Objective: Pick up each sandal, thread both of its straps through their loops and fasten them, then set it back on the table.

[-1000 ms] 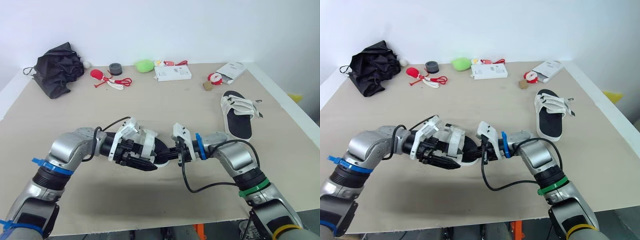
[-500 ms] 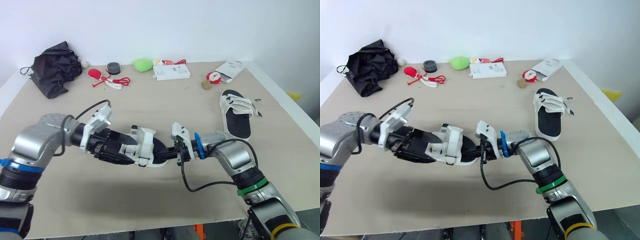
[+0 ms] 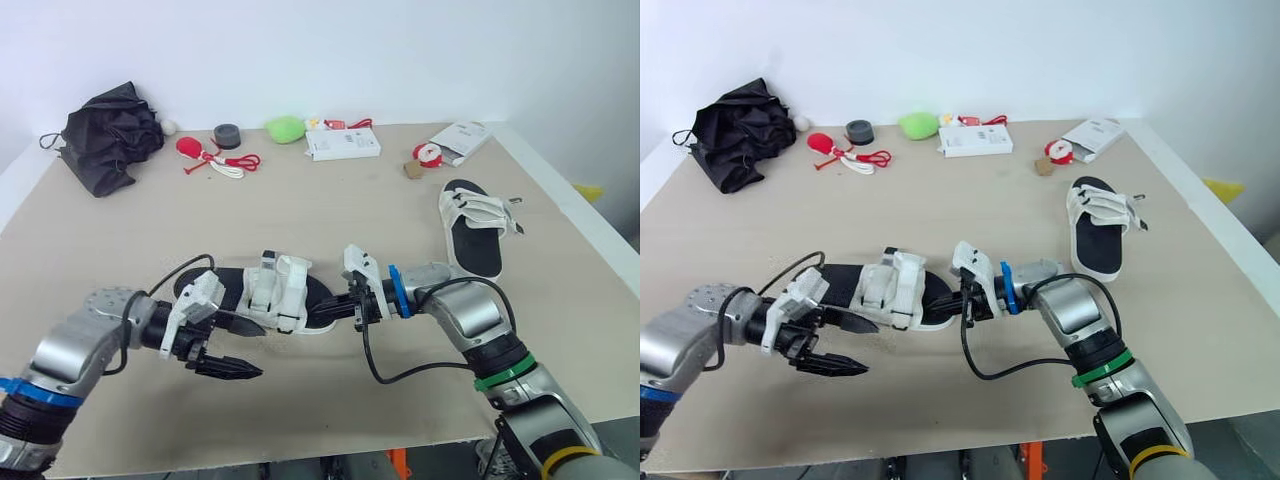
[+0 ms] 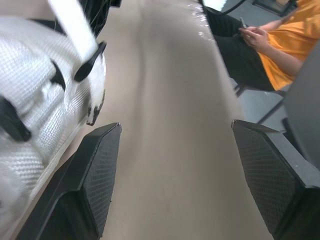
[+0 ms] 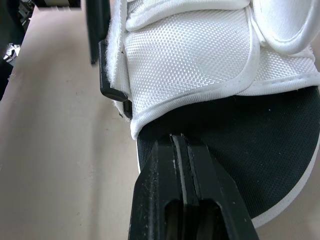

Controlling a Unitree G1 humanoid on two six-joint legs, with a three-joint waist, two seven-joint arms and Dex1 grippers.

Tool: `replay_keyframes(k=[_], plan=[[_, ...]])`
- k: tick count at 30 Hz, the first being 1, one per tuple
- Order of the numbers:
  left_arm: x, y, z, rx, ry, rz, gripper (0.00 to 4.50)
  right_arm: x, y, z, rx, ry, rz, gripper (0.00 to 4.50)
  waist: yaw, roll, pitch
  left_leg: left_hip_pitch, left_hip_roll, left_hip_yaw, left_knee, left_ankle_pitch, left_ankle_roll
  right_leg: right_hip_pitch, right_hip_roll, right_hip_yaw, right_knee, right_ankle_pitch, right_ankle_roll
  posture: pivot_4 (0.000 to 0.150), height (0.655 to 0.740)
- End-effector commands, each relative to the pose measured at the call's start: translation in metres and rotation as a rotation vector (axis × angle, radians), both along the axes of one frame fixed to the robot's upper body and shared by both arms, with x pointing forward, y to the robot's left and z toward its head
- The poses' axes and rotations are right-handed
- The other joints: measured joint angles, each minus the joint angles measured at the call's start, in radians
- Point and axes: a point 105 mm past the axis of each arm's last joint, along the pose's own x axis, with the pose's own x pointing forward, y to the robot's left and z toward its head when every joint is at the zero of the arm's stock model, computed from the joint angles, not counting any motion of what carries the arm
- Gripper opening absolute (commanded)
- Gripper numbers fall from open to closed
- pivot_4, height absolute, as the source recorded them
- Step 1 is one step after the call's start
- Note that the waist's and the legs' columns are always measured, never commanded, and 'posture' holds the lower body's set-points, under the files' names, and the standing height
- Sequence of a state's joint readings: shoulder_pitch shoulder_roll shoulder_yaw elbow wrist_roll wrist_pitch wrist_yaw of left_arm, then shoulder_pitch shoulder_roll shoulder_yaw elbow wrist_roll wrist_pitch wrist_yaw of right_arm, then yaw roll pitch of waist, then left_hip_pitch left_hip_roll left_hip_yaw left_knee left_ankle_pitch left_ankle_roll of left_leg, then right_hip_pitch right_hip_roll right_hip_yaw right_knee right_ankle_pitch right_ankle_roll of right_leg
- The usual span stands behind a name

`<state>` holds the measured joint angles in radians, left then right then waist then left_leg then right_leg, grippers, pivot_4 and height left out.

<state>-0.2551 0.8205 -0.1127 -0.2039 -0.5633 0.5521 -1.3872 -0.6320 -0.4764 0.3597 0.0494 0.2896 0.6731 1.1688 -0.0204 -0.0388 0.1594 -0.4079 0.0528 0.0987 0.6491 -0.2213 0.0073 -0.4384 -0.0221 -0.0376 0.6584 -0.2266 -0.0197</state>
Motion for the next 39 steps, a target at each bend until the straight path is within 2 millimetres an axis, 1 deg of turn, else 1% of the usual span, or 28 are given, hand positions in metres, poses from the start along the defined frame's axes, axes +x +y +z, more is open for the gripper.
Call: replay_keyframes(k=[1,3,6,8,12,16,20,22,24,26,29,33,36,39], plan=[[0.005,0.001,0.005,-0.019,-0.026,0.029,3.63,-0.008,-0.001,-0.018,-0.07,0.049,0.008,0.0,0.0,0.0,0.0,0.0,0.0,0.0,0.0,0.0,0.0,0.0,0.0,0.0,0.0,0.0,0.0,0.15,0.74],[0.008,0.0,0.006,-0.032,-0.027,0.038,3.63,-0.008,-0.002,-0.021,-0.09,0.048,0.007,0.0,0.0,0.0,0.0,0.0,0.0,0.0,0.0,0.0,0.0,0.0,0.0,0.0,0.0,0.0,0.0,0.15,0.74],[0.013,-0.006,0.014,-0.098,0.0,0.065,3.63,-0.007,-0.001,-0.021,-0.086,0.047,0.007,0.0,0.0,0.0,0.0,0.0,0.0,0.0,0.0,0.0,0.0,0.0,0.0,0.0,0.0,0.0,0.0,0.15,0.74],[0.013,-0.007,0.017,-0.113,0.017,0.07,3.63,-0.008,-0.001,-0.02,-0.084,0.045,0.01,0.0,0.0,0.0,0.0,0.0,0.0,0.0,0.0,0.0,0.0,0.0,0.0,0.0,0.0,0.0,0.0,0.15,0.74],[0.011,-0.009,0.015,-0.102,0.015,0.058,3.63,-0.009,-0.002,-0.02,-0.083,0.043,0.012,0.0,0.0,0.0,0.0,0.0,0.0,0.0,0.0,0.0,0.0,0.0,0.0,0.0,0.0,0.0,0.0,0.15,0.74],[0.011,-0.015,0.007,-0.079,0.004,0.048,3.63,-0.009,-0.001,-0.02,-0.078,0.04,0.012,0.0,0.0,0.0,0.0,0.0,0.0,0.0,0.0,0.0,0.0,0.001,0.0,0.0,0.0,0.0,0.0,0.15,0.74],[0.015,-0.023,0.003,-0.078,-0.013,0.069,3.63,-0.009,-0.001,-0.018,-0.069,0.032,0.01,0.0,0.0,0.0,0.0,0.0,-0.001,0.0,0.0,0.0,0.0,0.001,0.0,0.0,0.0,0.0,0.0,0.15,0.74],[0.018,-0.025,0.001,-0.072,-0.029,0.083,3.63,-0.009,-0.002,-0.017,-0.068,0.031,0.007,0.0,0.0,0.0,0.0,0.0,-0.001,0.0,0.0,0.0,0.0,0.001,0.0,0.0,0.0,0.0,0.0,0.15,0.74],[0.025,-0.026,-0.003,-0.054,-0.054,0.125,3.63,-0.009,-0.002,-0.017,-0.066,0.029,0.004,0.0,0.001,0.0,0.0,0.0,-0.001,0.0,0.0,0.0,0.0,0.001,0.0,0.0,0.0,0.0,0.0,0.15,0.74],[0.026,-0.028,-0.003,-0.061,-0.046,0.137,3.63,-0.009,-0.003,-0.017,-0.064,0.031,0.005,0.0,0.002,0.0,0.0,0.001,-0.001,0.0,0.001,0.0,0.0,0.001,0.0,0.0,0.0,0.001,0.0,0.15,0.74],[0.019,-0.025,0.001,-0.07,-0.019,0.114,3.63,-0.01,-0.003,-0.017,-0.063,0.032,0.007,0.0,0.002,0.0,0.0,0.001,-0.001,0.0,0.003,0.0,0.0,0.002,-0.001,0.0,0.0,0.002,0.001,0.15,0.74],[0.009,-0.015,0.005,-0.059,0.013,0.087,3.63,-0.011,-0.004,-0.018,-0.065,0.033,0.007,0.0,0.0,0.0,0.0,0.001,-0.001,0.001,0.003,0.0,0.0,0.002,-0.001,0.001,0.0,0.002,0.001,0.15,0.74],[0.008,-0.009,0.008,-0.049,0.01,0.108,3.63,-0.011,-0.004,-0.018,-0.065,0.032,0.009,0.0,0.001,0.0,0.0,0.0,-0.001,0.001,0.002,-0.001,-0.001,0.001,-0.001,0.001,0.0,0.001,0.0,0.15,0.74],[0.014,-0.007,0.011,-0.06,-0.014,0.157,3.63,-0.01,-0.004,-0.017,-0.063,0.03,0.011,0.0,0.001,0.0,0.0,0.0,-0.001,0.0,0.001,-0.001,-0.001,0.001,0.0,0.001,0.0,0.0,-0.001,0.15,0.74]])
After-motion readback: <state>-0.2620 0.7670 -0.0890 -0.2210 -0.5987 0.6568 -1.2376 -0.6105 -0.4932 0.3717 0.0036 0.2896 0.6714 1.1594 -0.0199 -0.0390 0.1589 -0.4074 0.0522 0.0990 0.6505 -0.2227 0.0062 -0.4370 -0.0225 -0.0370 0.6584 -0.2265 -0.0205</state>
